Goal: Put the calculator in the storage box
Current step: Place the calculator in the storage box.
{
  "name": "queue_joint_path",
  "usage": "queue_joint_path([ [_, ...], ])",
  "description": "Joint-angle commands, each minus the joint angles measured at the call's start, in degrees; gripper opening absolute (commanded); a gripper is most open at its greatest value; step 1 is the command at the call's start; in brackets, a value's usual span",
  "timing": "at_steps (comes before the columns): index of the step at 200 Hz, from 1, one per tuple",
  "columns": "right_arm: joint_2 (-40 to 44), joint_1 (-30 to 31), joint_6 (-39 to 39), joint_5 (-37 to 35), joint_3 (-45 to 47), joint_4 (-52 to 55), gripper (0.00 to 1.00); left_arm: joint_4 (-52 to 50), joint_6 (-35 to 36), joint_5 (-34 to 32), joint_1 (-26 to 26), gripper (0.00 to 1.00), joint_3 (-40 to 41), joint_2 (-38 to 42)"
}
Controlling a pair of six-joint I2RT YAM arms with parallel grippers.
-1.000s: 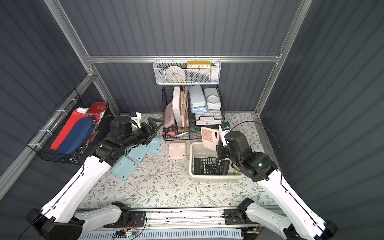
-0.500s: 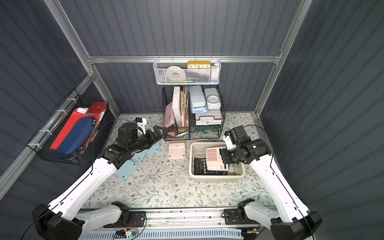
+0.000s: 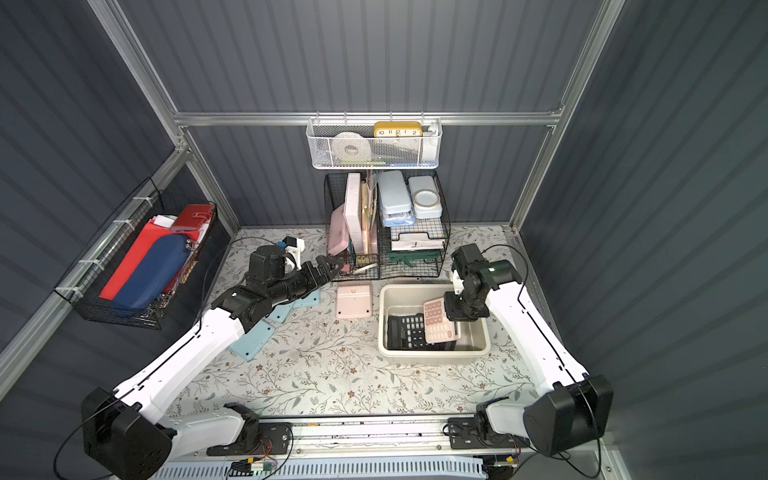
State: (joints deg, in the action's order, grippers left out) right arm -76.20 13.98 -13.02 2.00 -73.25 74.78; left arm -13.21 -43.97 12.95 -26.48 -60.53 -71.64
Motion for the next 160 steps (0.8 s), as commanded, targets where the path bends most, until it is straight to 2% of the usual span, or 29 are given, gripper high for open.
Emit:
queue_joint_path([
  [1,-1.0,-1.1,0.9,-2.7,-2.2,-0.9,0.01,1.7,2.2,2.0,0.2,0.99,0.6,-0.8],
  [19,-2.7,-1.6,1.2,-2.4,-2.5,-1.2,0.05,2.0,2.4,2.6,0.2,0.99,0.7,-1.4],
  [86,-9.5,-1.8,1.3,-8.9,-2.6,-1.3,0.21,2.2,2.5,2.8,0.2,0.99,1.0,-2.2],
  [160,-15.3,-1.8,0.4,-15.6,-2.9,-1.3,0.29,2.9,1.8,2.5,0.2,0.99,1.6,-3.5],
])
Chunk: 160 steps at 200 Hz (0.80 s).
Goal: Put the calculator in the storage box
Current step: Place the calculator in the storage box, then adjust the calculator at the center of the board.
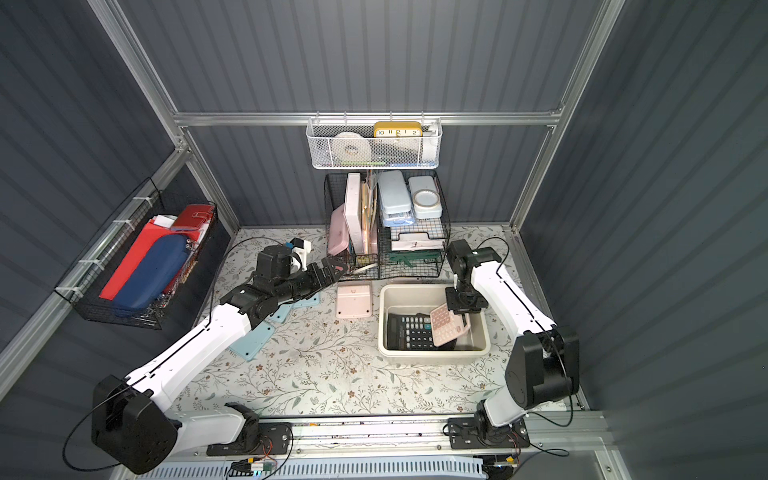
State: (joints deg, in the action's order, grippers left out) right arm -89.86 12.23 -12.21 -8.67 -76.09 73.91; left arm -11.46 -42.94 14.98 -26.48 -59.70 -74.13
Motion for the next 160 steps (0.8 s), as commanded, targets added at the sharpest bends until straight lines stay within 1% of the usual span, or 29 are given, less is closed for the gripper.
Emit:
queue_joint_path([
  [1,-1.6,0.0,-0.5,-5.1,0.0,-0.4,0.29,1.2,0.8,0.4,0.2,0.99,0.8,-1.1],
  [22,-1.1,0.0,-0.8,-8.0,-0.6,0.2,0.35,1.4,0.7,0.0,0.2,0.99,1.1,-1.8],
  [63,0.8,-0.1,-1.0,-9.9,-1.5,0.4,0.48,2.3,0.6,-3.1,0.2,0.99,2.1,-3.1],
  [77,1.9,0.0,-0.9,-9.6,-1.9,-0.1,0.52,2.5,0.4,-4.6,0.2,0.99,2.0,-4.1],
  [97,3.7,0.0,-0.7,-9.3,-2.4,-0.5,0.57,0.0,0.9,-7.3,0.3,0.99,0.2,-6.5],
  [106,4.7,0.0,-0.5,-9.2,-2.6,-0.8,0.61,-0.6,1.3,-8.3,0.3,0.99,-0.6,-7.7],
  [128,7.5,0.1,0.1,-6.5,-2.3,-2.3,0.71,-0.7,2.1,-10.1,0.5,0.99,-2.0,-10.4],
  [147,9.4,0.2,0.3,-5.1,-2.3,-2.5,0.79,-0.2,2.8,-10.4,1.2,0.99,-2.9,-12.8],
  [160,10.7,0.3,0.4,-4.7,-2.1,-2.4,0.82,0.6,3.2,-10.0,1.4,0.99,-3.2,-14.5],
])
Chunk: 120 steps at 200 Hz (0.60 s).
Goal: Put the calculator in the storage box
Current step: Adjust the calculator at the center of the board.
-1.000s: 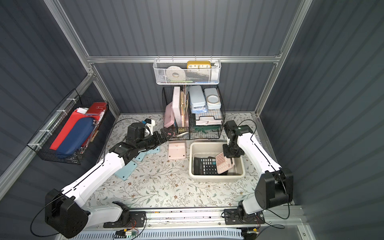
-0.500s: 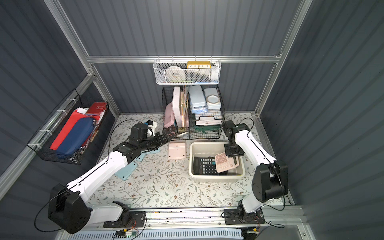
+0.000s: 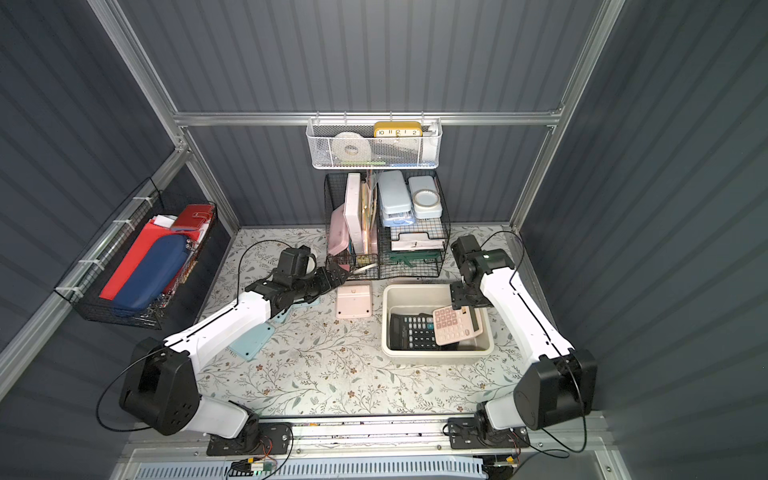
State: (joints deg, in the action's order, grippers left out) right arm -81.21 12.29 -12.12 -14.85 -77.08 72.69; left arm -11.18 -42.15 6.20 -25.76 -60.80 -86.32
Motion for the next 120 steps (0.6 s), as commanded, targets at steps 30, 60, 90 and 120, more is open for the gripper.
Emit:
queue_joint_path([
  [30,6.2,0.5,0.4,4.0,0.3,-2.7,0.99,1.7,4.2,0.1,1.9,0.99,-3.8,-7.5],
  [60,10.7,0.8,0.6,10.2,1.8,-6.8,0.99,4.3,5.6,3.3,3.7,0.99,-5.1,-13.5],
  [90,15.6,1.1,-0.7,17.4,3.9,-11.2,0.99,6.1,6.6,6.4,4.7,0.99,-7.2,-19.5],
  [120,16.8,1.5,-1.6,22.0,6.2,-12.9,0.99,8.6,7.2,8.6,4.9,0.99,-7.5,-23.8],
])
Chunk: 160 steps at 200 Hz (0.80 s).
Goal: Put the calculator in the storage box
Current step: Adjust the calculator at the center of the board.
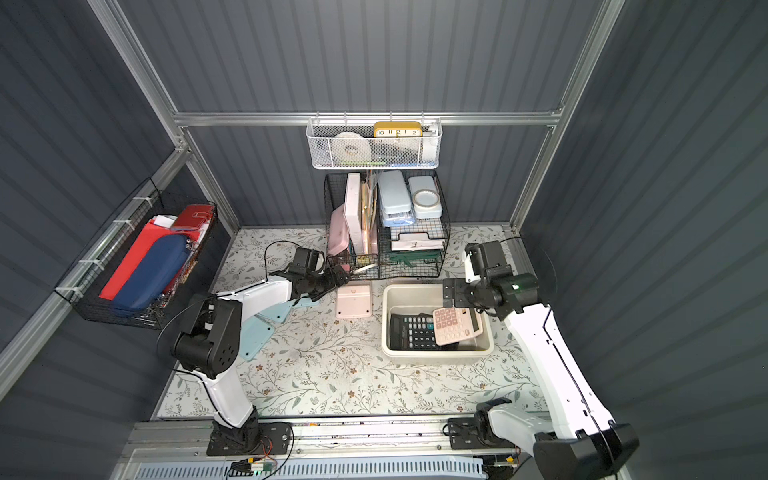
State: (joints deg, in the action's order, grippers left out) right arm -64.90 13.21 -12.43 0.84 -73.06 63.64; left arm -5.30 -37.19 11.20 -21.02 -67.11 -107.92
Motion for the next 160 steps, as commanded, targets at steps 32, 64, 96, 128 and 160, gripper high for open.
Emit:
queue_joint_path([
  [32,2.1,1.6,-2.7,11.9,4.6,-7.1,0.99,6.3,3.3,6.1,0.2,0.96,0.8,-4.3],
  [64,1.8,1.7,-3.6,12.8,4.9,-7.7,0.99,11.1,1.8,10.2,0.1,0.9,3.9,-4.1],
  [96,1.7,3.6,-7.0,23.6,6.8,-13.6,0.99,14.3,0.3,12.1,0.1,0.87,7.6,-3.8],
  [128,-1.6,10.8,-9.4,22.3,5.1,-16.7,0.99,16.4,-0.5,12.4,0.1,0.81,10.6,-3.0],
  [160,-7.5,15.8,-10.9,18.9,2.5,-17.4,0.99,20.7,-2.0,14.3,0.1,0.73,13.3,-1.7],
])
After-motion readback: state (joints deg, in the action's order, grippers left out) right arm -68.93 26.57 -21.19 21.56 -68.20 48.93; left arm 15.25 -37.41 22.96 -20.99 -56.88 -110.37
